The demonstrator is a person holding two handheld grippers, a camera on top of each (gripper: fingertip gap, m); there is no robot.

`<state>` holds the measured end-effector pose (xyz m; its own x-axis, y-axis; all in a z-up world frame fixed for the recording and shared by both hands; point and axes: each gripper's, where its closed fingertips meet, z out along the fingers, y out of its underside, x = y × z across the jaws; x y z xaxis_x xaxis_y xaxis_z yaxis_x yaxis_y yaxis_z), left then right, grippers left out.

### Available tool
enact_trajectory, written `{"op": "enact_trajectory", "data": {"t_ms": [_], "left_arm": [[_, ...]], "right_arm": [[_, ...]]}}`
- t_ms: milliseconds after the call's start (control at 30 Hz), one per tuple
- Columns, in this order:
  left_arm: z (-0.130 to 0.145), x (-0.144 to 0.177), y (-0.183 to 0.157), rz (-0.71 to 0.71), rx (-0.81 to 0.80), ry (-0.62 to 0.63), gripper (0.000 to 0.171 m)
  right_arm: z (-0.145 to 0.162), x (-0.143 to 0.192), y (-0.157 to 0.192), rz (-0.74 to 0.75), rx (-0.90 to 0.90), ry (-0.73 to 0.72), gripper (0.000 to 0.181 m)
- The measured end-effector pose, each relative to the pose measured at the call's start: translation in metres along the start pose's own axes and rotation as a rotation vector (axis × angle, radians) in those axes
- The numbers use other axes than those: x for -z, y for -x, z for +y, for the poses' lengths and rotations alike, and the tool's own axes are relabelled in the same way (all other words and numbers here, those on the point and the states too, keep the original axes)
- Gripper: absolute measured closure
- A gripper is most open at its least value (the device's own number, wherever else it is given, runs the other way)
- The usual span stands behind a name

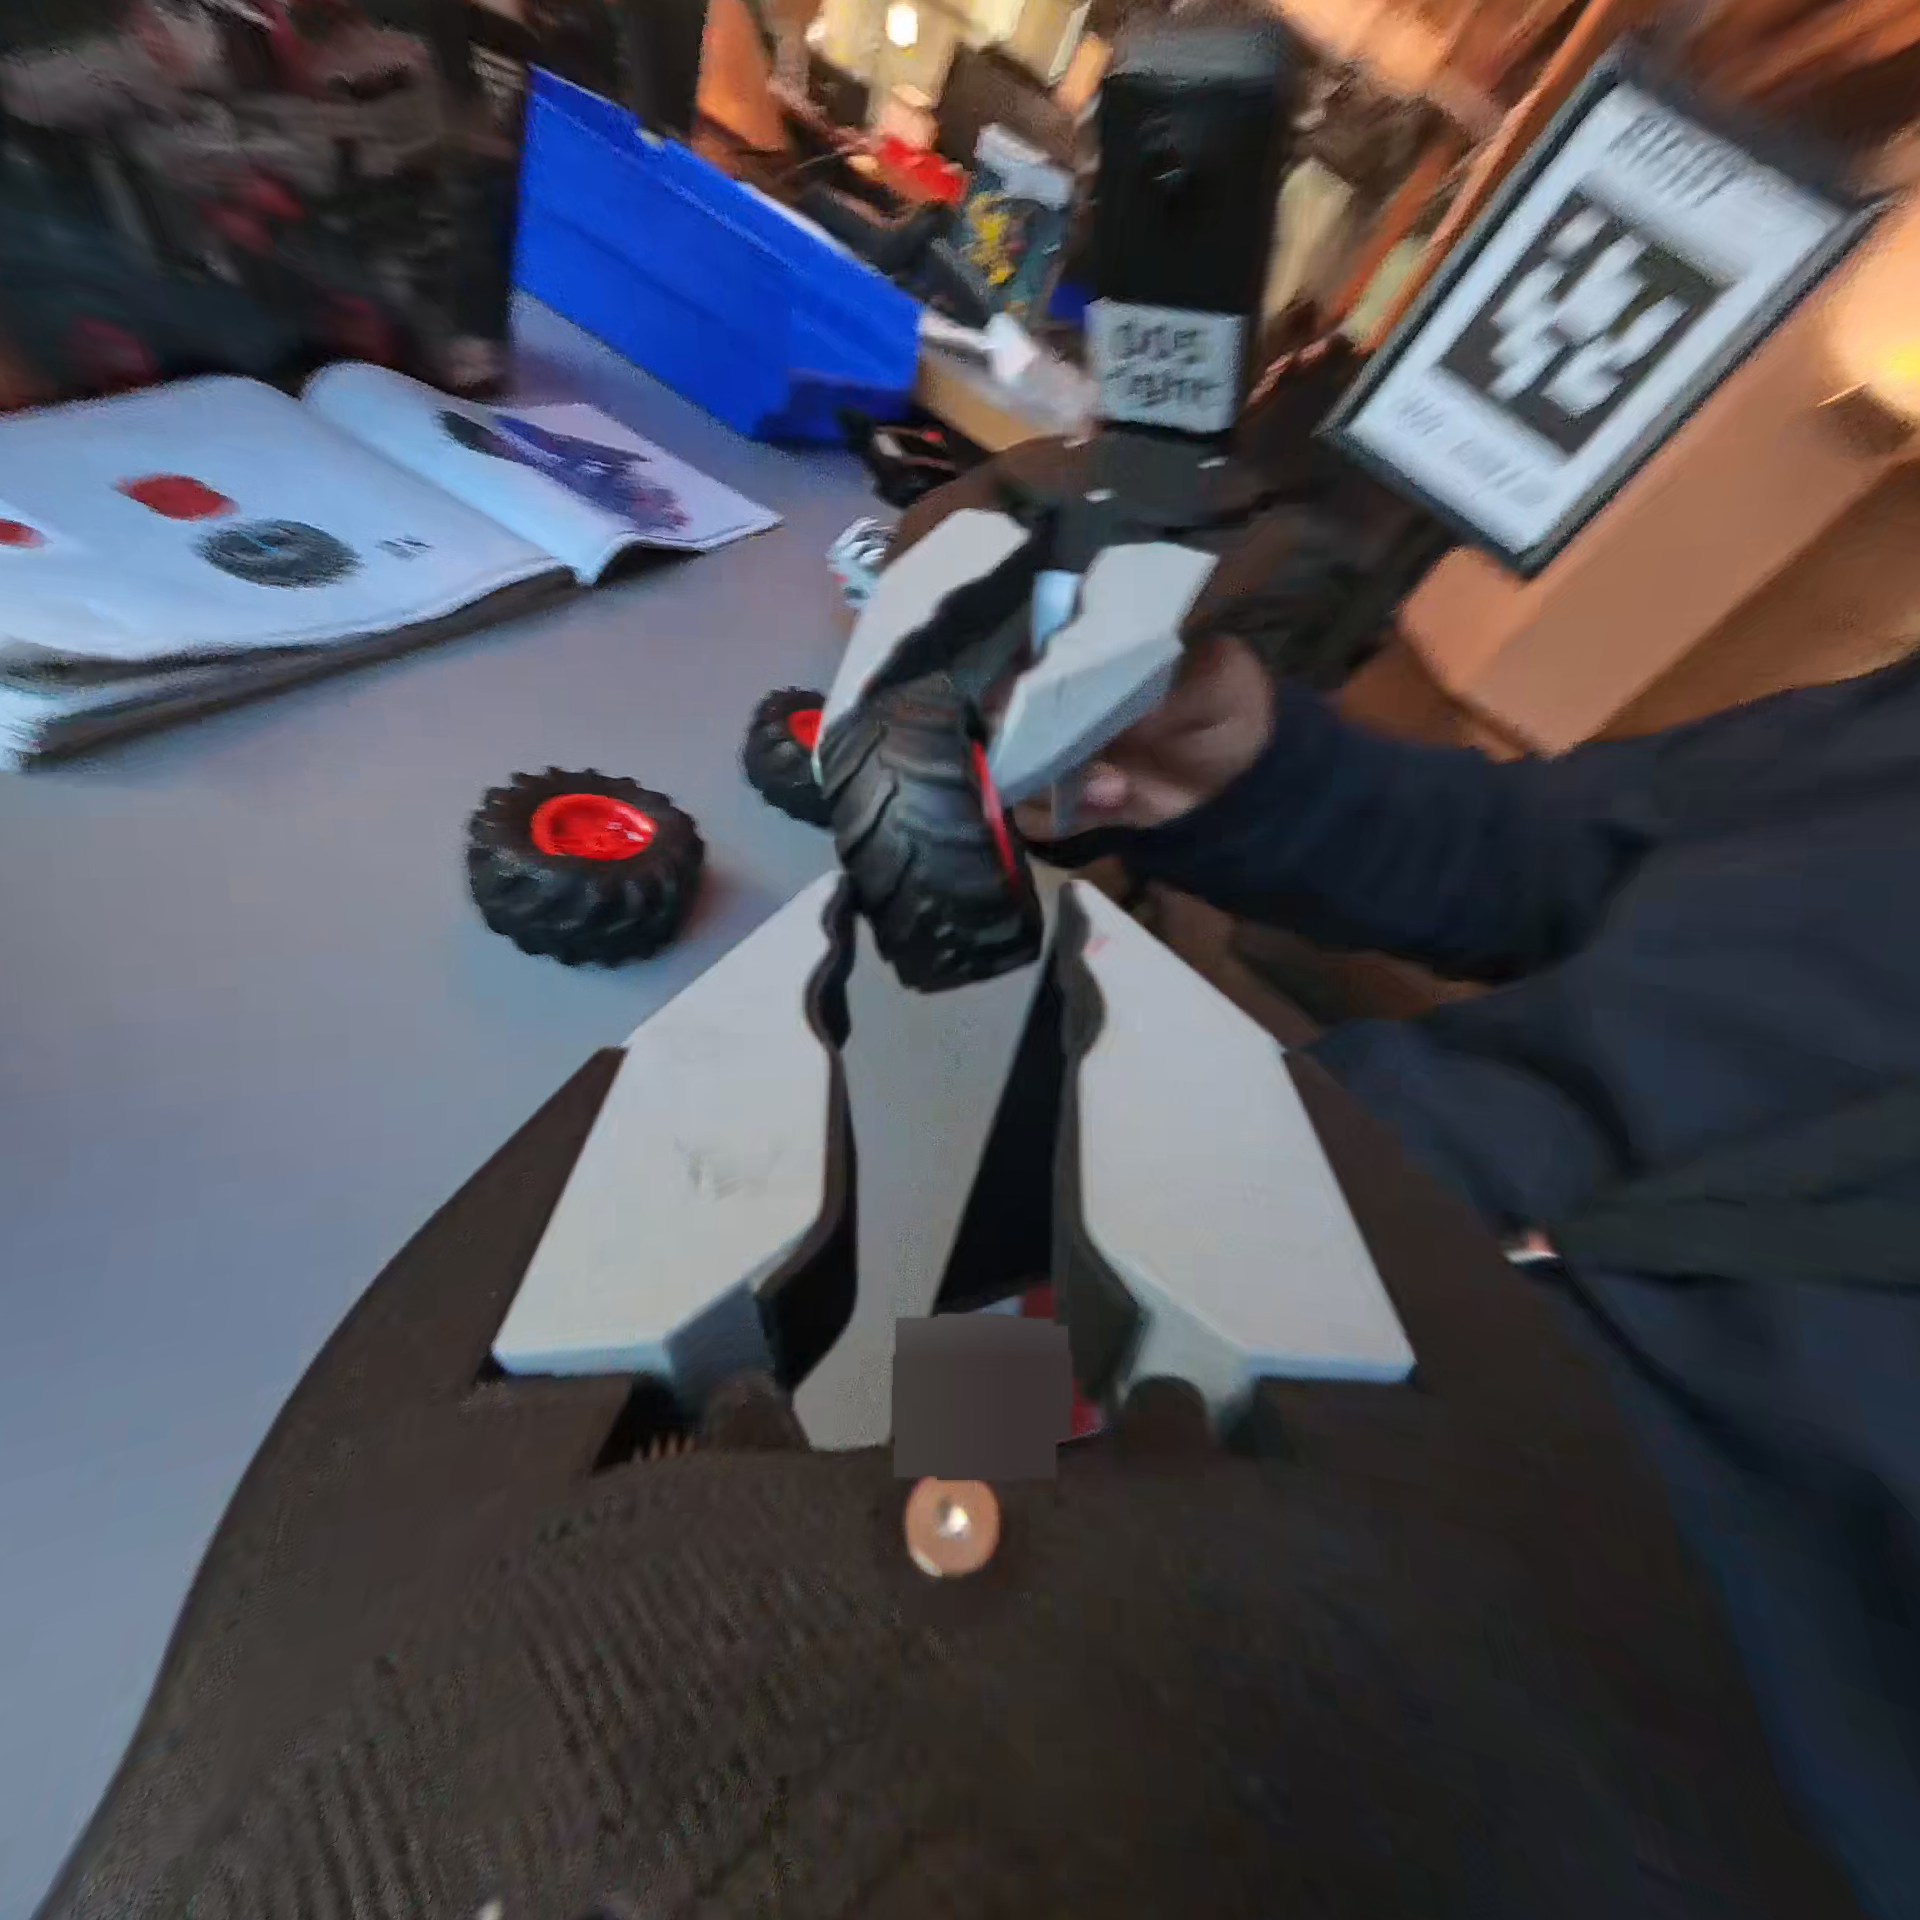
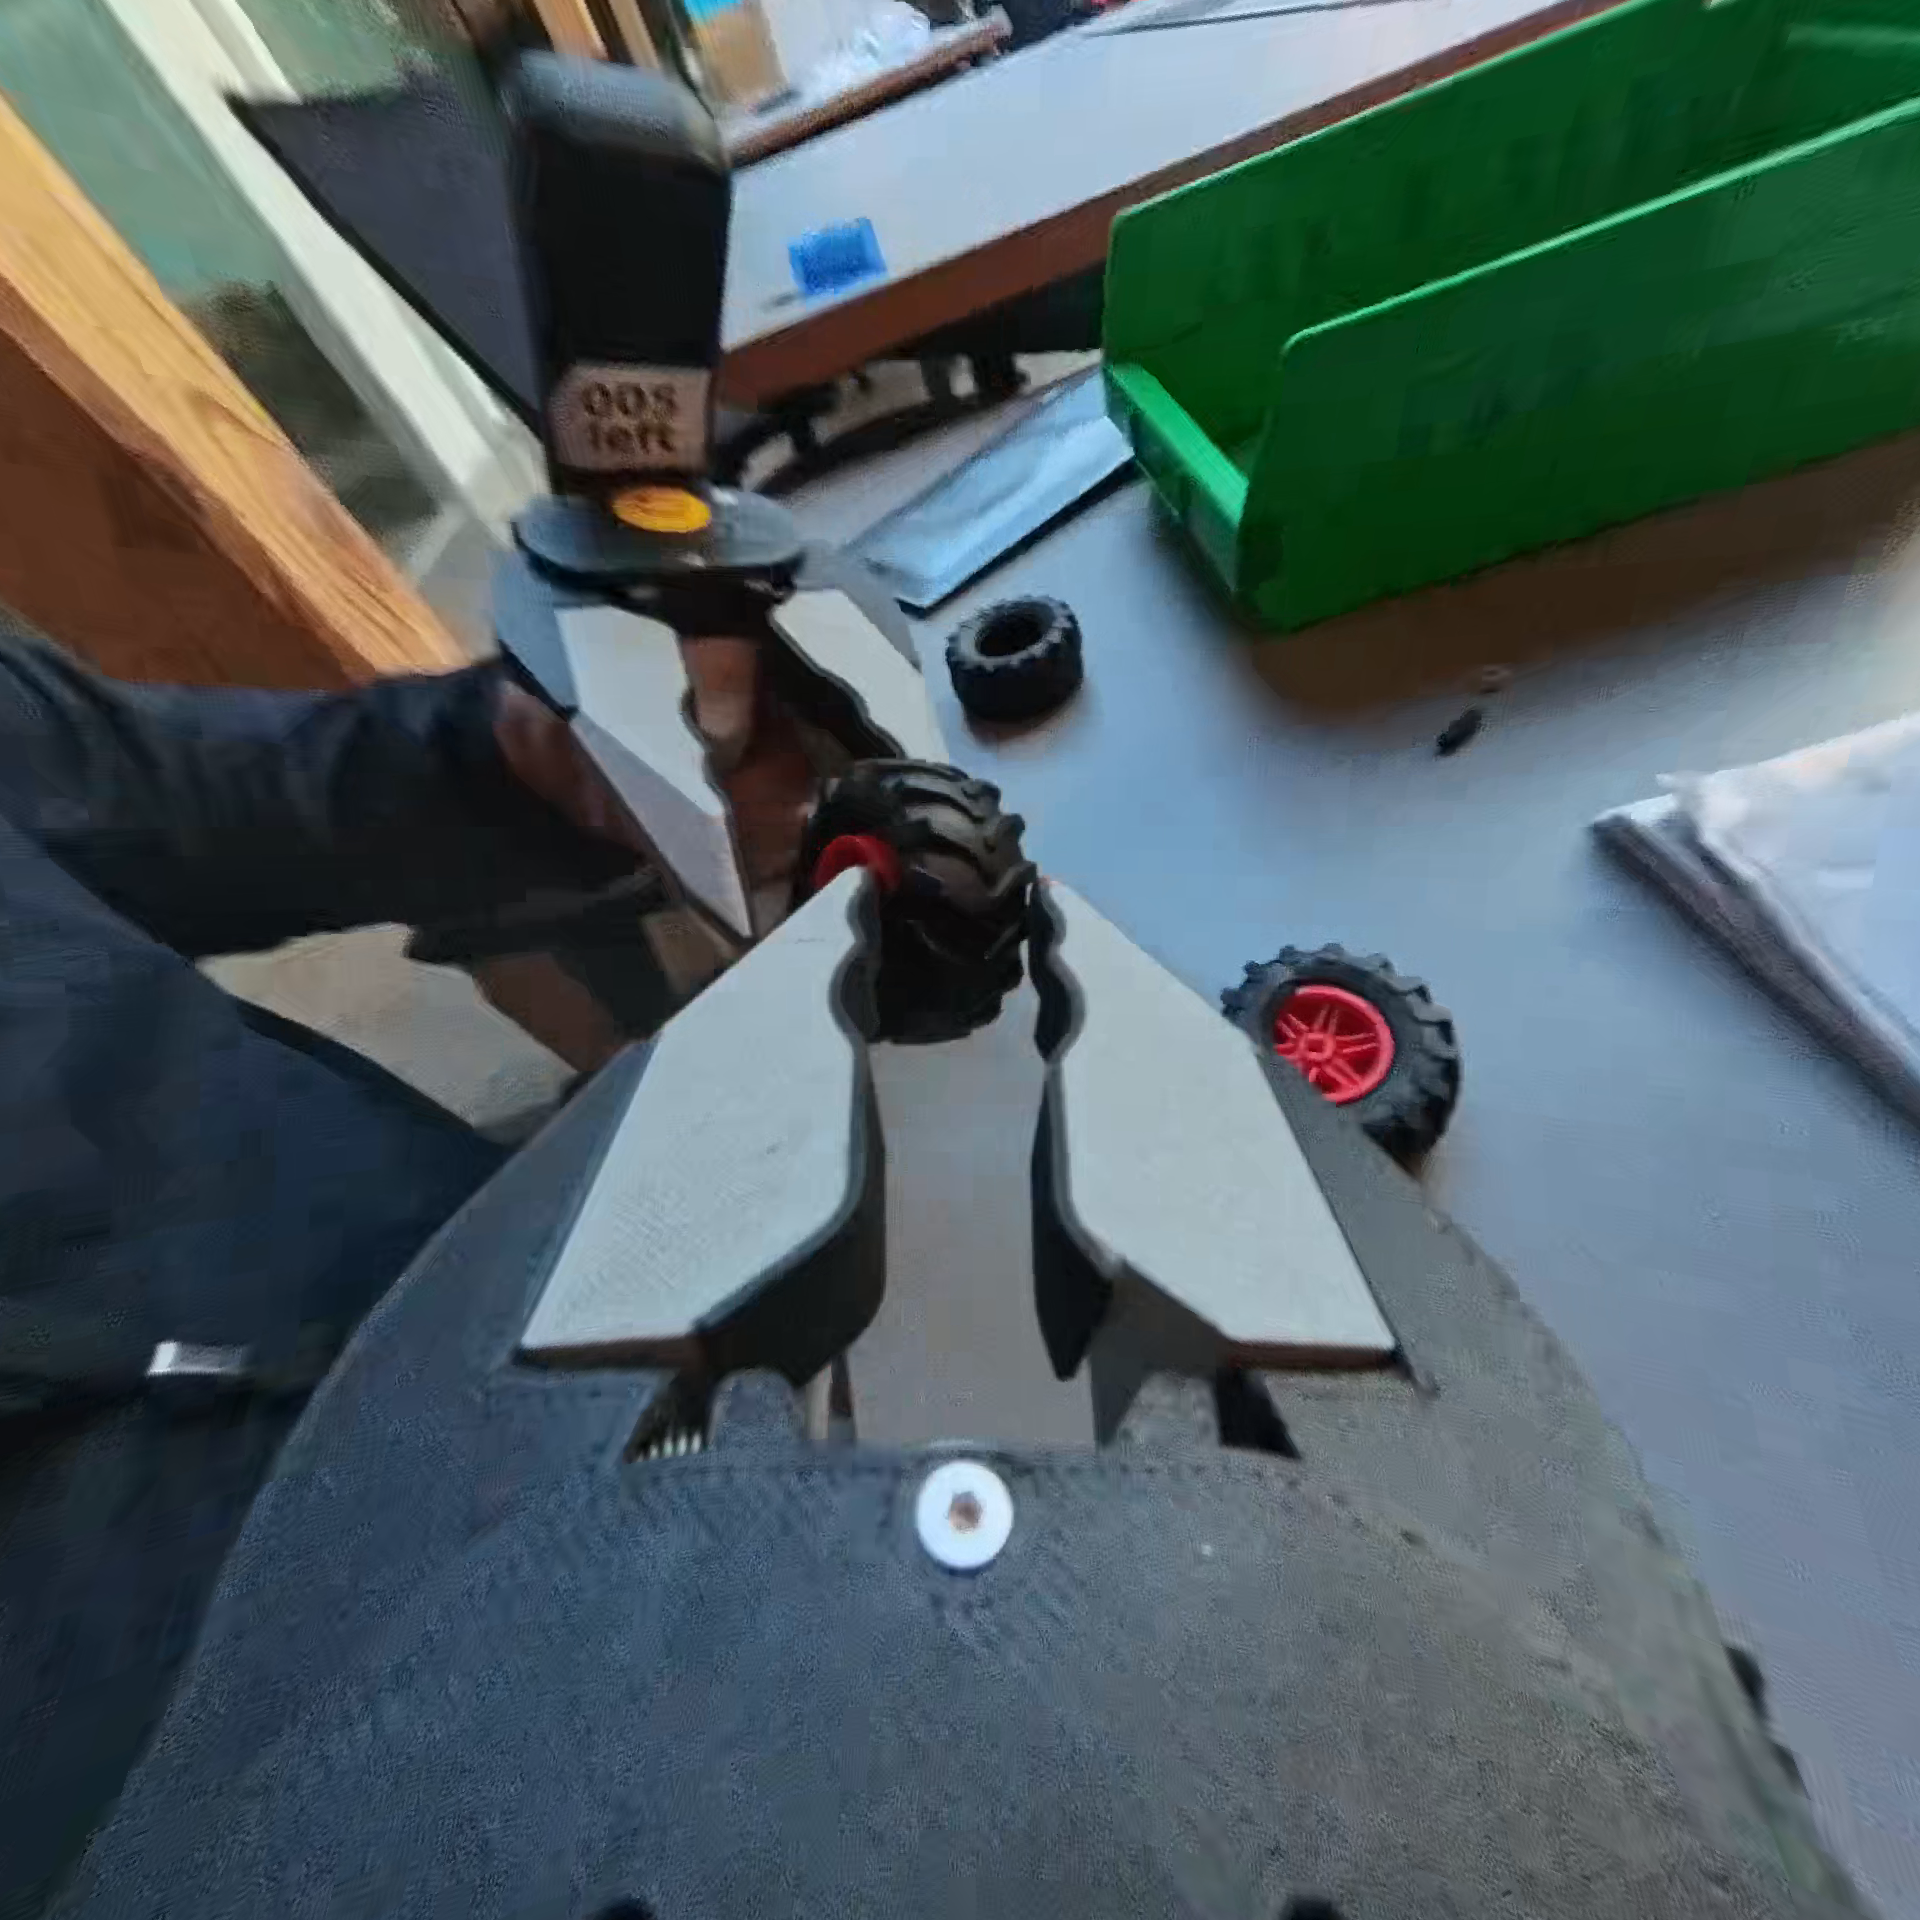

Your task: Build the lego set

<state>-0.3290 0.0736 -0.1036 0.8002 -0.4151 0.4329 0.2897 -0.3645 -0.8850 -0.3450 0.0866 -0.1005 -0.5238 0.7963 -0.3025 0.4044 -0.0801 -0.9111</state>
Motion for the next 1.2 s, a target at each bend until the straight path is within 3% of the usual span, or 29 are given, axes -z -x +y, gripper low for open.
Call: {"op": "enact_trajectory", "data": {"t_ms": [33,100,233,333,433,533,600,700,800,867,933,1100,1200], "left_arm": [[0.001,-0.001,0.001,-0.042,-0.043,0.021,0.128],[0.003,-0.004,0.001,-0.075,-0.071,0.052,0.142],[0.006,-0.004,0.011,-0.205,-0.193,0.061,0.145],[0.017,-0.002,0.034,-0.466,-0.443,0.176,0.148],[0.011,0.001,0.038,-0.503,-0.383,0.075,0.15],[0.01,0.011,0.054,-0.742,-0.574,0.101,0.15],[0.007,0.013,0.054,-0.749,-0.572,0.076,0.151],[0.003,0.015,0.05,-0.642,-0.465,0.008,0.149],[0.007,0.013,0.049,-0.362,-0.04,-0.048,0.148],[-0.001,0.017,0.045,-0.234,0.13,-0.118,0.147],[0.0,0.018,0.044,-0.17,0.194,-0.108,0.147],[-0.007,0.017,0.024,0.04,0.314,-0.171,0.146],[0.002,0.01,0.019,0.055,0.306,-0.121,0.148]], "right_arm": [[0.001,-0.002,0.002,0.054,0.089,0.031,0.157],[-0.001,-0.005,0.012,0.095,0.186,0.058,0.158],[0.006,-0.008,0.006,0.133,0.201,0.106,0.162],[0.019,-0.017,-0.008,0.238,0.26,0.158,0.163],[0.013,-0.023,-0.011,0.246,0.234,0.084,0.164],[0.015,-0.036,-0.023,0.295,0.207,0.093,0.171],[0.014,-0.041,-0.028,0.291,0.149,0.056,0.173],[0.011,-0.043,-0.025,0.231,0.136,0.033,0.171],[0.012,-0.036,-0.02,0.137,0.047,0.042,0.166],[0.006,-0.026,-0.013,0.056,-0.025,0.008,0.173],[0.009,-0.019,-0.012,0.052,-0.033,0.04,0.173],[0.005,-0.018,-0.001,0.018,-0.031,0.016,0.143],[0.003,-0.022,0.007,-0.068,-0.065,-0.015,0.147]]}}
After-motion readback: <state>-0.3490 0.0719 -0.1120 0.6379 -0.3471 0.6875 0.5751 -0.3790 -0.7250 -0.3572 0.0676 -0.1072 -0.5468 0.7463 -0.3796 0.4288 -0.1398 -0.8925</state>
